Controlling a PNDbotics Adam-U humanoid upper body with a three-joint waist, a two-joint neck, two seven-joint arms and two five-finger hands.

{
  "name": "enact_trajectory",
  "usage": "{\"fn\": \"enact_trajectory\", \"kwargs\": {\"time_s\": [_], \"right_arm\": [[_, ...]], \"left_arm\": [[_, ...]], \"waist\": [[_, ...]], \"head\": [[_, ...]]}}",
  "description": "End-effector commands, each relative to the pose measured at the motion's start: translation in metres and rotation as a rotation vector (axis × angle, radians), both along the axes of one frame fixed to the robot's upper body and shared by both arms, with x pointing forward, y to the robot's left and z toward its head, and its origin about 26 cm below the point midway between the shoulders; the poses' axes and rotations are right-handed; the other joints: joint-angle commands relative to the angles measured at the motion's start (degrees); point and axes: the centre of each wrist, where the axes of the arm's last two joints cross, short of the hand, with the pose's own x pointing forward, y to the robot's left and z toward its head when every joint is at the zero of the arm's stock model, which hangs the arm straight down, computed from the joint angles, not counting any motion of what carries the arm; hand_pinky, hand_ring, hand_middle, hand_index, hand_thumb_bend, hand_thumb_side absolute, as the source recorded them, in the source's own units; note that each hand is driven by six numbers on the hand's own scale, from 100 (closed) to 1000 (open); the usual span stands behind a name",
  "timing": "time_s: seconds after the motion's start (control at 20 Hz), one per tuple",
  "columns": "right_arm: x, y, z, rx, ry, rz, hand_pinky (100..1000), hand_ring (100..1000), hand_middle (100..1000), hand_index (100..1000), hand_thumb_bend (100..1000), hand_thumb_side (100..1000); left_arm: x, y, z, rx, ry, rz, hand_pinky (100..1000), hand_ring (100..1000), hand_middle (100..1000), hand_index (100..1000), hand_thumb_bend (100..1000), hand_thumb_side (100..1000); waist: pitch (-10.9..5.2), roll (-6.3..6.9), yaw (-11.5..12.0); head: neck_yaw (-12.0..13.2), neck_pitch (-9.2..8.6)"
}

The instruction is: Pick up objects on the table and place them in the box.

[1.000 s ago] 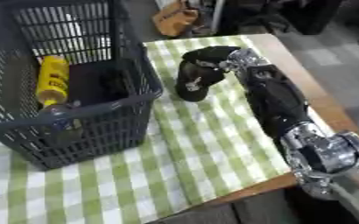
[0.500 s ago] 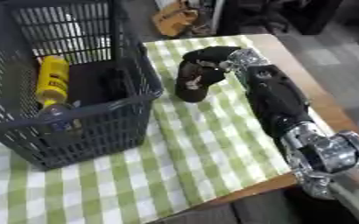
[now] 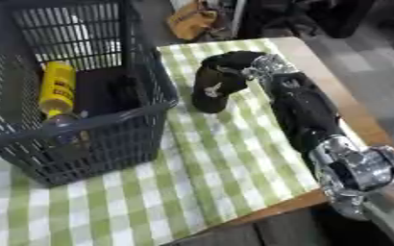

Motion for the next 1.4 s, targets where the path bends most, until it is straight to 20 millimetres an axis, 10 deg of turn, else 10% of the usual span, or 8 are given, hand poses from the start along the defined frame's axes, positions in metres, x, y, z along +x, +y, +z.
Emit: {"fn": "enact_trajectory", "kwargs": {"time_s": [0.05,0.5,0.55,0.75,1.4], "right_arm": [[0.001,-0.008,0.019,-0.003,-0.093,-0.013,319,571,831,853,395,100],[0.001,-0.009,0.029,0.006,-0.174,-0.019,404,638,858,899,406,143],[0.001,-0.009,0.030,0.002,-0.176,-0.017,646,777,898,943,448,385],[-0.001,-0.014,0.027,-0.029,-0.137,-0.008,1000,1000,1000,1000,542,622],[-0.012,-0.046,-0.003,-0.097,0.175,0.019,1000,1000,1000,1000,655,739]], "left_arm": [[0.001,0.001,0.008,0.012,-0.026,-0.009,434,959,840,823,730,843],[0.001,0.001,0.009,0.015,-0.027,-0.008,434,959,840,823,731,843],[0.001,0.001,0.009,0.014,-0.028,-0.008,434,959,840,823,731,843],[0.001,0.001,0.009,0.013,-0.028,-0.007,434,959,840,824,731,843],[0.001,0.002,0.009,0.017,-0.029,-0.007,434,959,840,824,733,842]], "waist": [[-0.89,0.96,-0.1],[-0.84,0.84,0.0],[-0.82,0.82,0.0],[-0.80,0.75,0.1],[-0.80,0.46,-0.4]], "head": [[0.0,-0.84],[0.0,-0.86],[0.0,-0.87],[0.0,-0.79],[0.2,-0.76]]}}
